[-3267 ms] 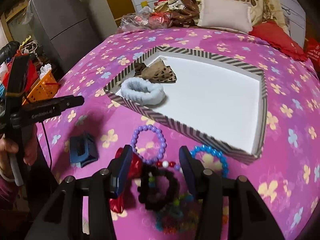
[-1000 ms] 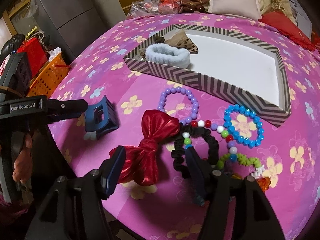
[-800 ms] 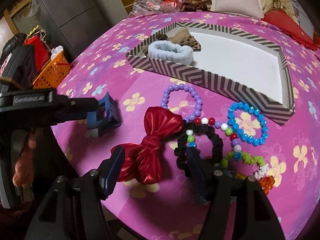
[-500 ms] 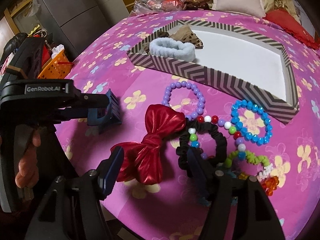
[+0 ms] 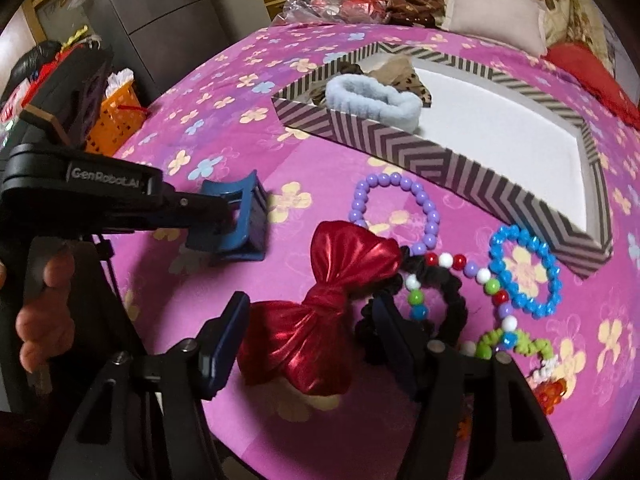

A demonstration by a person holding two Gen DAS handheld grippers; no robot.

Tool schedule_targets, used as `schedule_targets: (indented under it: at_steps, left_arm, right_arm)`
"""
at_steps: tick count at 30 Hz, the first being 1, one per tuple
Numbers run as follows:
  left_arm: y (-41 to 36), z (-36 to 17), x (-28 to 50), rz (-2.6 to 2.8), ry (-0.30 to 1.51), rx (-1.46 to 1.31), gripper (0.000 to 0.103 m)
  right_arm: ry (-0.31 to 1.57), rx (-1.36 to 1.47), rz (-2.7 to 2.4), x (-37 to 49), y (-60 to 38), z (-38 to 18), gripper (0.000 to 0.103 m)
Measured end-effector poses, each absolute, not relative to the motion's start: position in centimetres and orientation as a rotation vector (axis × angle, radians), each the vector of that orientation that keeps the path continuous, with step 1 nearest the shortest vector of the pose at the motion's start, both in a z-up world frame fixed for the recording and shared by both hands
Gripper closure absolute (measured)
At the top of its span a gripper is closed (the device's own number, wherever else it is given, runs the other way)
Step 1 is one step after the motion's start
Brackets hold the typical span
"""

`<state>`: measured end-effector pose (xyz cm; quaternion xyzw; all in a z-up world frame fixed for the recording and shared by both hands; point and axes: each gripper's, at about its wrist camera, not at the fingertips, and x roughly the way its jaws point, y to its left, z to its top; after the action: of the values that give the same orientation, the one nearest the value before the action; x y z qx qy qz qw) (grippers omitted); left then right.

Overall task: Organize jewelry
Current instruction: 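Lift the blue claw clip with the left tool while the right tool grasps the red bow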

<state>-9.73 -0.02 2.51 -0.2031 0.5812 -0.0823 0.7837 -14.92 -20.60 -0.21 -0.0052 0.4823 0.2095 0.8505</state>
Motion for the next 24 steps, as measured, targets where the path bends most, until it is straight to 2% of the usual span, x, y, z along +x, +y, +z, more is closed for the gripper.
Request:
schedule_targets:
  at_steps: [9,12,15,22,23,24]
  left_arm:
    - [0.7,3.2,-9.9,-0.204,1.235,-0.437,0.102]
    - [1.1,3.6,-10.0,-0.195,1.216,-0.432,0.102]
    - [1.3,3.6,-10.0,-0.188,1.214,-0.427,0.102]
    - [1.4,2.9,-10.2,-0.188,1.239,-0.418,0.102]
    - [1.4,2.9,-10.2,-0.189,1.239,-0.416,0.102]
    - [1.3,2.9,-10.2,-0.19,1.239,-0.413,0.102]
  right_arm:
    - [0.98,0.028,0.442,-15.0,-21.5,1.8,0.042]
    - [1.006,0.038,0.472,-14.9,-20.7,1.1,0.05]
    - [1.027,0.001,0.444,-14.7,-19.7,0.0,0.054]
    - [1.053,0.023,0.401,-14.3,-19.7,-1.1,0.055]
    - [1.046,0.016,0.4,-14.3,-19.5,-1.1,0.057]
    - [1.032,-0.001,0.402,-14.2,-19.2,-1.2,0.065]
